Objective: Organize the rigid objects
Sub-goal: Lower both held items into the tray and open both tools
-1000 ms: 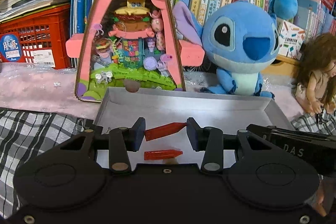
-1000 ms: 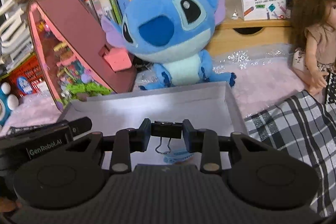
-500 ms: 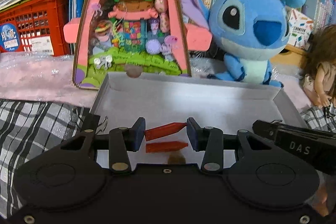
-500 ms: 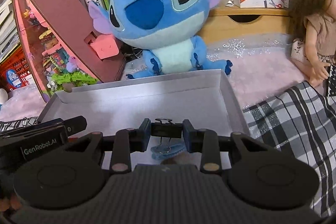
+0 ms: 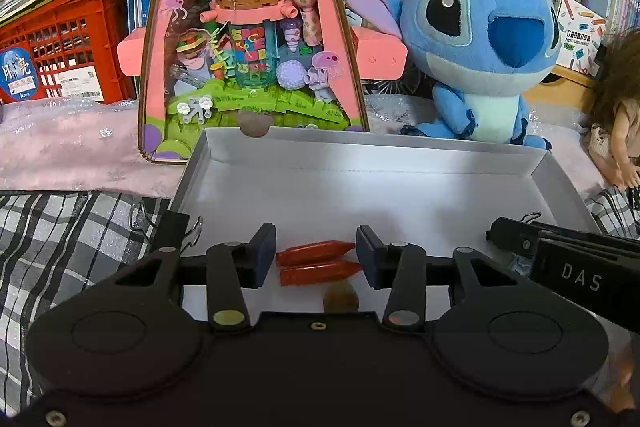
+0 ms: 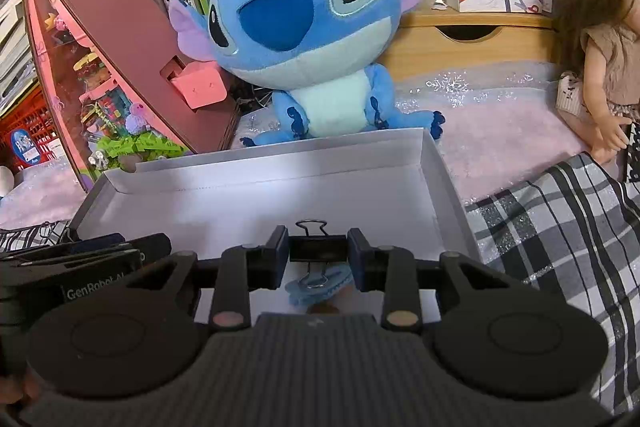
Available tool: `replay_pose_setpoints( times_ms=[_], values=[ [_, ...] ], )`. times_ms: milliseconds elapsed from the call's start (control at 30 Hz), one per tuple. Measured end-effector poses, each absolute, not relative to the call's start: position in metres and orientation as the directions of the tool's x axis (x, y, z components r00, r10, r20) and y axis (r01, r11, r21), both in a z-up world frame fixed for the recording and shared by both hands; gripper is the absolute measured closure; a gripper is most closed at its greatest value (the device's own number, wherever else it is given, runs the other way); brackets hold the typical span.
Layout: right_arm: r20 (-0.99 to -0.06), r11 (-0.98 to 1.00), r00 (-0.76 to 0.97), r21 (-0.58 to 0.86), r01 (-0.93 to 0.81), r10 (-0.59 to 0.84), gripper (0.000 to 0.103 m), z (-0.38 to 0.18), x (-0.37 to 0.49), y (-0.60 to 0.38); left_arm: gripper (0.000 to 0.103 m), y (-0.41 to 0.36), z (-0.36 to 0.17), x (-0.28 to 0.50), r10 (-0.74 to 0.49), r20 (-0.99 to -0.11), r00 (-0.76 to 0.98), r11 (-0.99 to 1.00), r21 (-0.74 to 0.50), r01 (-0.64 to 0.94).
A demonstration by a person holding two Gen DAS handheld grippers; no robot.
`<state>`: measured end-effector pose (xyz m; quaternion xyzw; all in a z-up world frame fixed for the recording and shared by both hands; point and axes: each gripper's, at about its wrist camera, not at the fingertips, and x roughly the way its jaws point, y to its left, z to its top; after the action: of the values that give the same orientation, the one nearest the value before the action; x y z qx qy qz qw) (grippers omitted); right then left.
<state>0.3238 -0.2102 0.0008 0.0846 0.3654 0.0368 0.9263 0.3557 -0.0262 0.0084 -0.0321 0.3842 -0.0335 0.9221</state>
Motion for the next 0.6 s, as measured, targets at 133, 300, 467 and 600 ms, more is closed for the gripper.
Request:
replay_pose_setpoints(
  times_ms=[133,300,467,600],
  values=[
    [-0.655,0.982,0.743,0.186,-0.020,0.139,0.044,0.003,0.320,-0.211,0.036,-0.027,0.013,0.350,-0.075,-0.704,0.706,0.996,-0.081,0.026],
    [-0.632,0.985,0.762,0.170,-0.040,0.140,0.035,0.014,0.308,-0.212,0.025,-0.026,0.024,0.334,-0.078,-0.669,0.739,0.997,-0.066,0.046],
    [-0.602,0.986,0.785,0.159,-0.058,0.144,0.027,0.030,0.291,-0.212,0.022,-0.021,0.038,0.313,-0.091,-0.647,0.757,0.996,-0.074,0.057],
    [-0.576,0.983,0.800,0.158,-0.091,0.167,0.021,0.041,0.273,-0.214,0.020,-0.016,0.048,0.287,-0.115,-0.634,0.765,0.993,-0.075,0.087]
  ],
)
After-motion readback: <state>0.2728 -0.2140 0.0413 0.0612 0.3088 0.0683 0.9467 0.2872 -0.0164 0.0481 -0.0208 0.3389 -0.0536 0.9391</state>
